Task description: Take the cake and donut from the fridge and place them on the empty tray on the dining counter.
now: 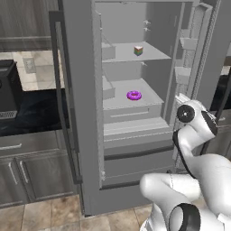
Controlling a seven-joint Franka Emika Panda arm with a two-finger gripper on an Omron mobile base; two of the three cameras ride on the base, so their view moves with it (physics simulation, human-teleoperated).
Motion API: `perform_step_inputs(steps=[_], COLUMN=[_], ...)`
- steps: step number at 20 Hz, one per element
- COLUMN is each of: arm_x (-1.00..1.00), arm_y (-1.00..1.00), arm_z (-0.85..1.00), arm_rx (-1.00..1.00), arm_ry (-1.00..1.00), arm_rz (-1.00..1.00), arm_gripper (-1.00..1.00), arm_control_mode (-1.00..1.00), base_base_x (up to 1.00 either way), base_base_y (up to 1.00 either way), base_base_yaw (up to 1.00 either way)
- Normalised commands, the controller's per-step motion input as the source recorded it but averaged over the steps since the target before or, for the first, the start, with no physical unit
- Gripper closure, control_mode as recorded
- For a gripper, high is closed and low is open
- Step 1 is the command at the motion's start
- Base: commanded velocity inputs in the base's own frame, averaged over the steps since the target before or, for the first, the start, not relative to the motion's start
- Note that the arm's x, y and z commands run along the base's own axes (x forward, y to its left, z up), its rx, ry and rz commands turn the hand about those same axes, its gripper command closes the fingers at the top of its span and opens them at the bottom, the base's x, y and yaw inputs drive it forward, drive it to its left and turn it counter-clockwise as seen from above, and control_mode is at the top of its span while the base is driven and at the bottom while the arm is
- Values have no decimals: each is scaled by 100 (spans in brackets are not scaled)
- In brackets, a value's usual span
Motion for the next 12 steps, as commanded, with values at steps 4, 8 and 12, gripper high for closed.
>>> perform_step_inputs(steps=[4, 8, 12], arm_x=[23, 2, 1], arm_y=[-86, -100, -100], arm_z=[-28, -16, -4], arm_rx=[0, 0, 2], arm_ry=[0, 0, 0], arm_rz=[-8, -9, -12], arm_gripper=[-100, -100, -100], arm_control_mode=[-100, -100, -100], base_base_x=[0, 0, 0], base_base_y=[0, 0, 0], base_base_yaw=[0, 0, 0])
